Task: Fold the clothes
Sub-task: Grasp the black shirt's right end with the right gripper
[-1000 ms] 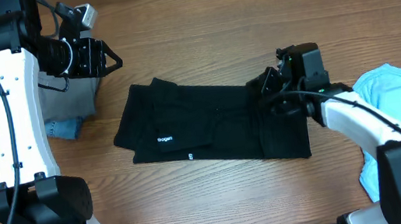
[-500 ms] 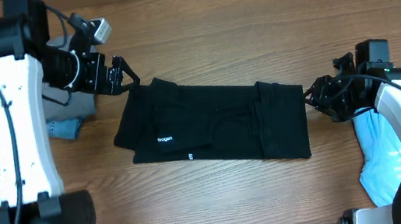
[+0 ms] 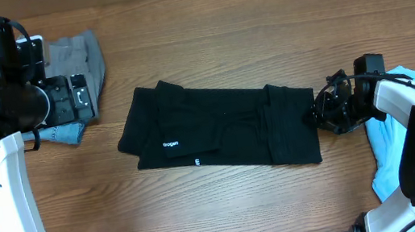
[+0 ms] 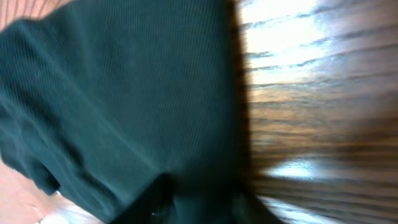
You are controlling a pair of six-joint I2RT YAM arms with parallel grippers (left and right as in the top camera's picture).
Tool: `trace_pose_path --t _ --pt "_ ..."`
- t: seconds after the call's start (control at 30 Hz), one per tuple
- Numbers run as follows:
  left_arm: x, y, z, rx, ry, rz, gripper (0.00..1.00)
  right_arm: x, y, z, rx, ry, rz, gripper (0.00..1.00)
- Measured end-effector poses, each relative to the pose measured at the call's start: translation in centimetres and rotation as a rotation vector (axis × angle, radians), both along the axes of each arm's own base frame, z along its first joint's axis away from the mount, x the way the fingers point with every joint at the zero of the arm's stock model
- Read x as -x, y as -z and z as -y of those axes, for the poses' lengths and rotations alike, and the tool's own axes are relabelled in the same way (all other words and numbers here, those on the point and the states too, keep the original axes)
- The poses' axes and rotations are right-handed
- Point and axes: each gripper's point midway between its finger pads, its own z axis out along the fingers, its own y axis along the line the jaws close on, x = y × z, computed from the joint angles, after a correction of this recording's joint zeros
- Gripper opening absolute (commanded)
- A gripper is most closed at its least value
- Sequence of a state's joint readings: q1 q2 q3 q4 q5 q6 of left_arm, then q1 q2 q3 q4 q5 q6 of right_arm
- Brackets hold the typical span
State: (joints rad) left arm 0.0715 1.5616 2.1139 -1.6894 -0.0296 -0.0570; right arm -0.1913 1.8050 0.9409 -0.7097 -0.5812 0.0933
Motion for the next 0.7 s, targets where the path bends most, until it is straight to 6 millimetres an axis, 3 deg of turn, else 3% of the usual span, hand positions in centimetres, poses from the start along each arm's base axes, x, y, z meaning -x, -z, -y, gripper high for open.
trace_pose_path --t 0.23,0.37,0.5,0.57,0.7 --pt "-0.5 0.2 -0.7 -0.025 -0.033 0.000 1.00 -0.1 -0.2 0.0 -0.015 0.001 0.009 0.04" --pt "-0.6 0.3 -0.7 -0.026 -0.033 -0.003 1.00 0.6 -0.8 2.4 0.019 0.100 -0.095 0.04" --pt "-0.6 0.3 -0.7 -0.028 -0.034 -0.003 1.00 -0.2 -3.8 6.1 0.175 0.195 -0.109 0.04" --pt "-0.6 0.3 -0.7 -0.028 -0.034 -0.003 1.00 -0.9 -5.6 6.9 0.232 0.212 -0.071 0.04" --pt "-0.6 0.3 -0.7 -0.028 -0.034 -0.003 1.00 -1.2 -7.1 6.0 0.289 0.206 -0.049 0.04"
